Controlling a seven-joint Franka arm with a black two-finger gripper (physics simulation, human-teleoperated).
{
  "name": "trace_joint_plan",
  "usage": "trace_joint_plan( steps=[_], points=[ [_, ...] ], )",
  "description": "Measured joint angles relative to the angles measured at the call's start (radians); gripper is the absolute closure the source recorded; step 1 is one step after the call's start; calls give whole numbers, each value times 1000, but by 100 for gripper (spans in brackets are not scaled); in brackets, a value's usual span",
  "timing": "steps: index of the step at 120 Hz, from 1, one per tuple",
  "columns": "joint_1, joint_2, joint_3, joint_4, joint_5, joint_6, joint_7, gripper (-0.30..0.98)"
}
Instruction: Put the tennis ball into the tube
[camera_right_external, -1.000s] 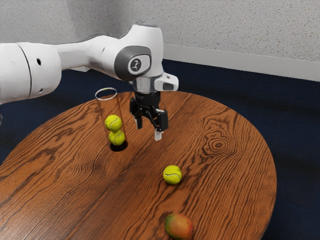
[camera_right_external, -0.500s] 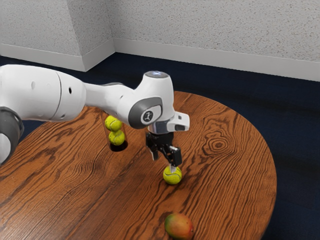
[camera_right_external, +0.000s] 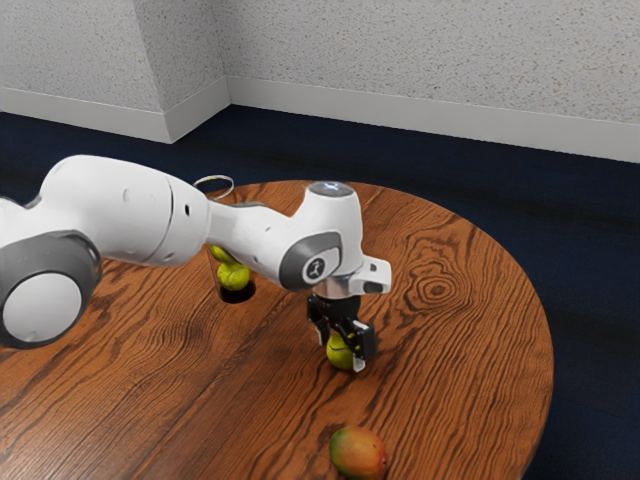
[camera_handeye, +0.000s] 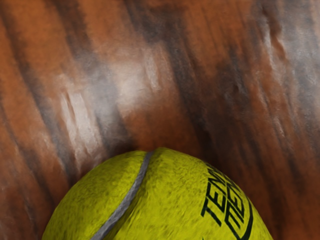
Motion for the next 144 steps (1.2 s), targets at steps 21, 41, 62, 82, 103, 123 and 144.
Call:
trace_joint_plan(
  steps=[21,41,62,82,103,123,144],
  points=[
    [0,20,0,8,0,4,3,0],
    [0,22,0,20,1,5,6,9],
    [0,22,0,22,2,4,8,24],
    [0,20,0,22,6,4,5,29],
    [0,-25,0,22,13,-5,0,32],
    [0,-115,5,22,21,-41,-5,37],
    [16,-184,12,98,48,-121,-11,43]
  ],
)
